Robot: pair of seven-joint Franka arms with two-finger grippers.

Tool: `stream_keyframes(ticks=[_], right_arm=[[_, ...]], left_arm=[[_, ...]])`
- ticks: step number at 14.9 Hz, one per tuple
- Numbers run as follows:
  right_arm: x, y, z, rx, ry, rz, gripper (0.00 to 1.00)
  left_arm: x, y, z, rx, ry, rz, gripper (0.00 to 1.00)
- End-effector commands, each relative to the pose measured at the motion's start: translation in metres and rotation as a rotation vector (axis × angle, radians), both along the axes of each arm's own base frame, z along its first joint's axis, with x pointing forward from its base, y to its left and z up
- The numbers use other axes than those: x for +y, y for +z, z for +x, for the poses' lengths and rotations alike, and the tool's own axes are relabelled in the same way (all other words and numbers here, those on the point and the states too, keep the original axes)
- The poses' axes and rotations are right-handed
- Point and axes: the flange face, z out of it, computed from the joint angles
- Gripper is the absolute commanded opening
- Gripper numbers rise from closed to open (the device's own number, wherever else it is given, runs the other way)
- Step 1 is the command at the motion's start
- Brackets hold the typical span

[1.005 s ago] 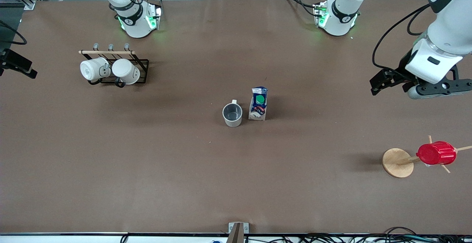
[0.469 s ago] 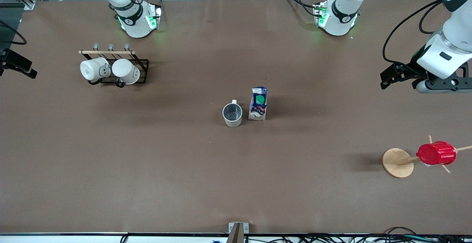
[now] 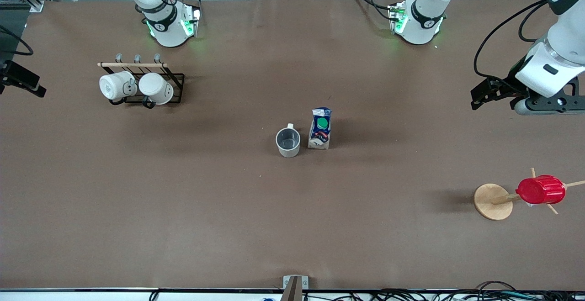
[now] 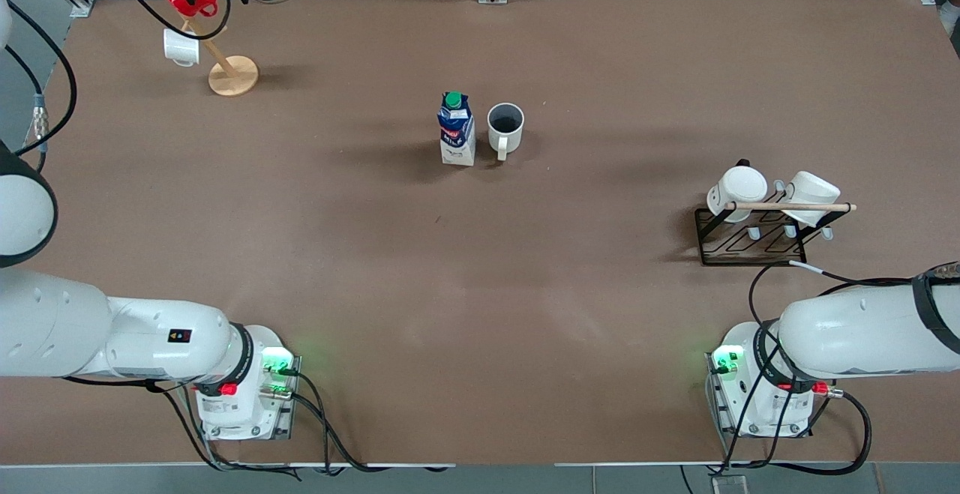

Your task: Place cup and milk on table

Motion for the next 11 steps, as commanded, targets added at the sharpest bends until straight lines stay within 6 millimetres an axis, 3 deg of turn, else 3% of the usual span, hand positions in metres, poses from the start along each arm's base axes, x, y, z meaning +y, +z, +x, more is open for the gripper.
stream_keyframes(ticks=[1,3,6,11], right_arm=[[0.002,0.004,-0.001,0.001,-0.006,0.010,1.00],[0.002,0.004,-0.001,0.001,-0.006,0.010,1.00],[0.002,0.004,-0.001,0.001,-0.006,0.010,1.00],[0.002,0.004,-0.001,0.001,-0.008,0.010,1.00]], left_arm=[[0.004,0.003,0.000,-0.003,-0.029,-0.007,1.00],[0.005,0.007,-0.002,0.010,-0.073,0.003,1.00],[0.005,0.034,-0.002,0.000,-0.111,0.003,1.00],[0.003,0.031,0.002,0.011,-0.103,-0.002,1.00]])
